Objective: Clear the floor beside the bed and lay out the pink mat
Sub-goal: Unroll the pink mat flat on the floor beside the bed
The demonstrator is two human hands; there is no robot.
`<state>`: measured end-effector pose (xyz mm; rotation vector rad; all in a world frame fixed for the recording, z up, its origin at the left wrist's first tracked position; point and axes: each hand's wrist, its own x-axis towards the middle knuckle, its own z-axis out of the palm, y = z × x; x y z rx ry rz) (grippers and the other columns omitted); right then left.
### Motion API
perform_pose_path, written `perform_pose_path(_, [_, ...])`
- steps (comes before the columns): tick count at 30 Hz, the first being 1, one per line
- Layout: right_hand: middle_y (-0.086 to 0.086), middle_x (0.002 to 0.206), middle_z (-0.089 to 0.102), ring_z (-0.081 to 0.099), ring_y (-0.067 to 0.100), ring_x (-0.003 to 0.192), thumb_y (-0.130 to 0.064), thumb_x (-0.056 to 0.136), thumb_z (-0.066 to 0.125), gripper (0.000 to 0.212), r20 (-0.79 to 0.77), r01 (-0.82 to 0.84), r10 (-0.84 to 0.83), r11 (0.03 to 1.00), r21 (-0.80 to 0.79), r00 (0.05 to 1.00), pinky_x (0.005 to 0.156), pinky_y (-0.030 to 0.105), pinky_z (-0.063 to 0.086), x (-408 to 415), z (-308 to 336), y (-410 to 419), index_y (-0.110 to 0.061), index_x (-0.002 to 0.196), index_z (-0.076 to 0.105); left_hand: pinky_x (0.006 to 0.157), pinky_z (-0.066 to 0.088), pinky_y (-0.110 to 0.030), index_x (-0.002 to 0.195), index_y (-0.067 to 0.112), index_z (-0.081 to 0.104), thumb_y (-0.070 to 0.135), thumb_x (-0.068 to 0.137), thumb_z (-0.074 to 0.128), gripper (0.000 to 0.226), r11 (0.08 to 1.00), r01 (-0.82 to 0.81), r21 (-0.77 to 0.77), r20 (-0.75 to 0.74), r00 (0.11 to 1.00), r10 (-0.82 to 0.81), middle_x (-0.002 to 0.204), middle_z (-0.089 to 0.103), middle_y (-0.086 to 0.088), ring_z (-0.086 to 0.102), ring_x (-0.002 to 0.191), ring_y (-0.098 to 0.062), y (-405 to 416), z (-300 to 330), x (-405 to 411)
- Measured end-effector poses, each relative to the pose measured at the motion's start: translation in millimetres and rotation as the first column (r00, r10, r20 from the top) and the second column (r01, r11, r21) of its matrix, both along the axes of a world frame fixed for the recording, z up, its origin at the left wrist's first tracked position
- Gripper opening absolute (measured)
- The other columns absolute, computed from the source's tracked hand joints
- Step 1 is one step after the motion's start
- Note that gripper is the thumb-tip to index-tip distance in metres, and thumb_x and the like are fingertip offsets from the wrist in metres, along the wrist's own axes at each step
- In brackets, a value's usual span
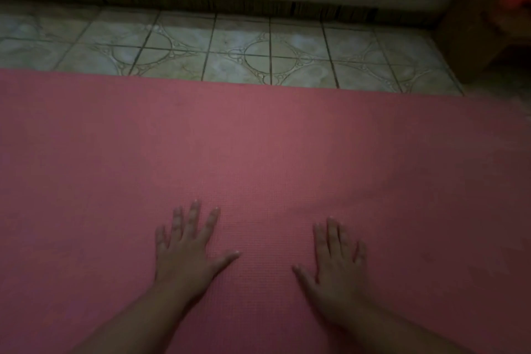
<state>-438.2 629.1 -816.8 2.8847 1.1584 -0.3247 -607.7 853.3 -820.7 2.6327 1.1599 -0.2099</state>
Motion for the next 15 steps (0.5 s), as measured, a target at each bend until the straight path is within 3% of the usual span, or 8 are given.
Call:
perform_pose_path(2, [0.008,0.158,0.001,-0.002,0.025,0.145,-0.076,0.079,0.021,0.091,-0.007,-0.001,0.001,1.0,0.006,1.0,0.111,0.053,-0.007,-2.0,-1.7,-2.8,-0.019,0.148,0.001,0.113,-0.015,-0.049,0.132,0.056,-0.029,0.097,0.051,-0.003,0.094,1.0,0.009,-0.003,-0.015,1.0,-0.009,0.148,-0.037,0.013,-0.034,0.136,-0.014,-1.2,2.3,-0.7])
perform_pose_path(5, [0.006,0.158,-0.008,-0.011,0.023,0.145,-0.077,0.079,0.015,0.091,-0.023,-0.02,0.021,1.0,0.016,1.0,0.111,0.051,-0.012,-5.1,-0.2,-7.4,-0.02,0.148,-0.004,0.114,-0.012,-0.049,0.132,0.055,-0.028,0.096,0.052,-0.004,0.093,1.0,0.008,-0.016,-0.008,1.0,-0.008,0.148,-0.038,0.012,-0.035,0.135,-0.013,-2.5,5.3,-2.9])
perform_pose_path(9, [0.014,0.153,0.024,0.011,0.026,0.142,-0.072,0.08,0.03,0.089,-0.015,-0.033,0.033,0.999,0.013,0.999,0.109,0.048,0.004,-4.1,6.9,-6.8,-0.011,0.145,0.028,0.115,-0.011,-0.049,0.131,0.054,-0.029,0.096,0.048,-0.008,0.095,0.999,0.025,-0.045,-0.023,0.999,-0.026,0.146,-0.04,0.012,-0.037,0.134,-0.014,-1.2,6.0,-5.7])
perform_pose_path(11, [0.015,0.152,0.028,0.017,0.029,0.143,-0.07,0.079,0.033,0.089,-0.005,-0.037,0.037,0.999,0.01,0.999,0.108,0.05,0.007,-3.7,7.0,-4.7,-0.01,0.144,0.033,0.116,-0.009,-0.048,0.133,0.052,-0.027,0.097,0.047,-0.008,0.099,0.998,0.04,-0.049,-0.019,0.999,-0.041,0.147,-0.038,0.012,-0.035,0.134,-0.013,3.0,6.3,-7.2])
perform_pose_path(13, [0.011,0.157,0.009,0.003,0.028,0.145,-0.073,0.078,0.025,0.091,-0.032,-0.029,0.029,1.0,-0.005,0.999,0.111,0.051,-0.003,-3.3,5.1,-5.7,-0.015,0.148,0.016,0.117,-0.006,-0.046,0.134,0.05,-0.026,0.097,0.046,-0.007,0.102,0.998,0.054,-0.041,-0.025,0.998,-0.055,0.147,-0.036,0.012,-0.032,0.135,-0.012,5.1,5.9,-10.9])
perform_pose_path(15, [0.005,0.156,-0.019,-0.023,0.022,0.141,-0.076,0.076,0.011,0.091,-0.045,-0.028,0.026,0.999,-0.046,0.999,0.11,0.05,-0.017,-3.7,0.8,-7.7,-0.022,0.145,-0.013,0.117,-0.007,-0.044,0.134,0.05,-0.027,0.098,0.045,-0.006,0.103,0.998,0.053,-0.044,-0.026,0.998,-0.054,0.147,-0.036,0.011,-0.033,0.135,-0.012,5.5,5.2,-12.7])
